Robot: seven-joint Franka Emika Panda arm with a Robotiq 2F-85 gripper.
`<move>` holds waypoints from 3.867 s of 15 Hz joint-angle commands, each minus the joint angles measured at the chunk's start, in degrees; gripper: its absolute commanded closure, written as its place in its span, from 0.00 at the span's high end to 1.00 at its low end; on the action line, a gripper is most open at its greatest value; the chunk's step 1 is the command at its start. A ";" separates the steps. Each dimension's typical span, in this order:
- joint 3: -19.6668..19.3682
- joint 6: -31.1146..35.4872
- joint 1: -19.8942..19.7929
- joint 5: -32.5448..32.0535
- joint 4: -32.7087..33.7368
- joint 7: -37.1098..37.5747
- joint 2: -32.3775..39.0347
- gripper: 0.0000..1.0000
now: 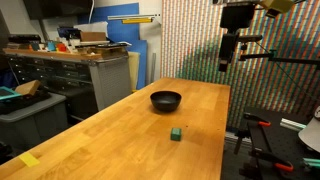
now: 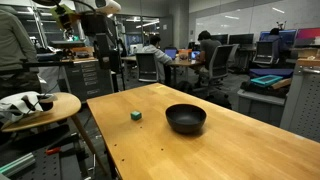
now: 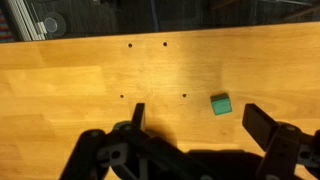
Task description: Put the green cube in the bowl
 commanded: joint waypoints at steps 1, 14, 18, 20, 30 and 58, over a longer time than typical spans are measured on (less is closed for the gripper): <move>-0.74 -0.11 0.73 -0.49 0.17 0.36 0.07 1.00; -0.74 -0.11 0.73 -0.49 0.42 0.36 0.02 1.00; 0.71 1.98 0.55 -1.13 1.32 2.38 2.23 1.00; 1.44 4.57 1.31 -1.12 1.72 2.30 3.93 1.00; 1.45 27.12 6.00 1.13 2.29 -2.44 19.97 1.00; -13.74 37.77 15.76 -15.14 17.34 -3.94 55.33 1.00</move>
